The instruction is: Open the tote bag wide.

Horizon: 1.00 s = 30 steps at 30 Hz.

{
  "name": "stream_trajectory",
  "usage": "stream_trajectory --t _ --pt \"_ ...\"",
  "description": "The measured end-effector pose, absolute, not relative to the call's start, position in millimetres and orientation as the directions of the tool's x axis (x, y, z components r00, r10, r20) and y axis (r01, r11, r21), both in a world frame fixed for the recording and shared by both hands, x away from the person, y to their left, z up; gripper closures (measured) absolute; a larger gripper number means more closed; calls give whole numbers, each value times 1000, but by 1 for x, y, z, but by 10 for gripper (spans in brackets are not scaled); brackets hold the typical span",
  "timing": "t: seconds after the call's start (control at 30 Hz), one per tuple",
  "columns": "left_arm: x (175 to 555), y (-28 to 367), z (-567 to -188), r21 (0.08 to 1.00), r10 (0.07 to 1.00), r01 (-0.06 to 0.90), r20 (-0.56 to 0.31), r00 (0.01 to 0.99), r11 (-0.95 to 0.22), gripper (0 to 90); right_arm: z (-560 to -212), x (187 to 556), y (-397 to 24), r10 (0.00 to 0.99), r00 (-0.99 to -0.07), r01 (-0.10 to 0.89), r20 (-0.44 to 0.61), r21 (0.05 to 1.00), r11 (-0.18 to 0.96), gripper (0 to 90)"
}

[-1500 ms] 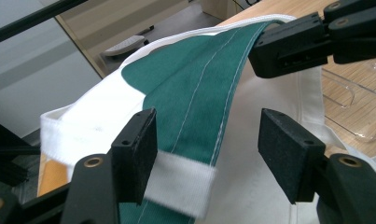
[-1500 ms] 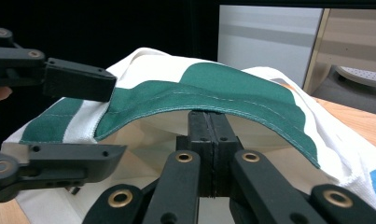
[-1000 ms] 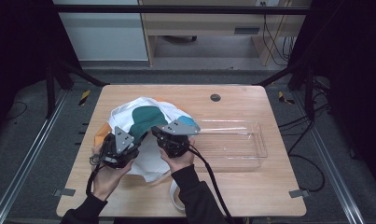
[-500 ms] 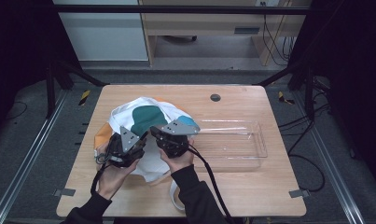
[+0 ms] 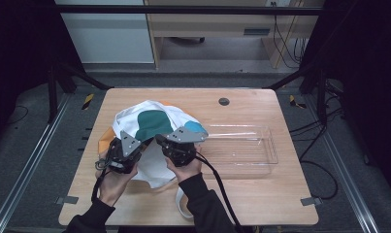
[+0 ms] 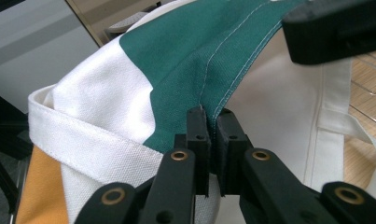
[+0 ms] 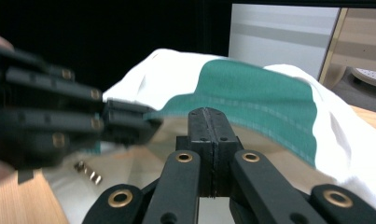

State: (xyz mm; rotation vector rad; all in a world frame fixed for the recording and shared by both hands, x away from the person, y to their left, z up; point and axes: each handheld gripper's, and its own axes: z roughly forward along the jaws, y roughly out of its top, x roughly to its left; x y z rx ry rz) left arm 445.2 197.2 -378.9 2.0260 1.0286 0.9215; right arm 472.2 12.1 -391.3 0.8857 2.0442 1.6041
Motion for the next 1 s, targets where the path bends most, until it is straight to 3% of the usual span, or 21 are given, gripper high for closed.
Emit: stream_trajectory --t 0.33,0.63,1.0 --pt "443 204 -370 833 866 367 234 443 -413 876 -431 463 1 705 -701 315 108 934 170 900" --pt "441 212 -359 860 874 354 189 447 -367 880 -482 462 17 725 -677 432 127 866 252 900" --pt "443 222 -344 883 882 341 151 446 -323 881 -498 461 25 723 -684 458 97 829 322 900"
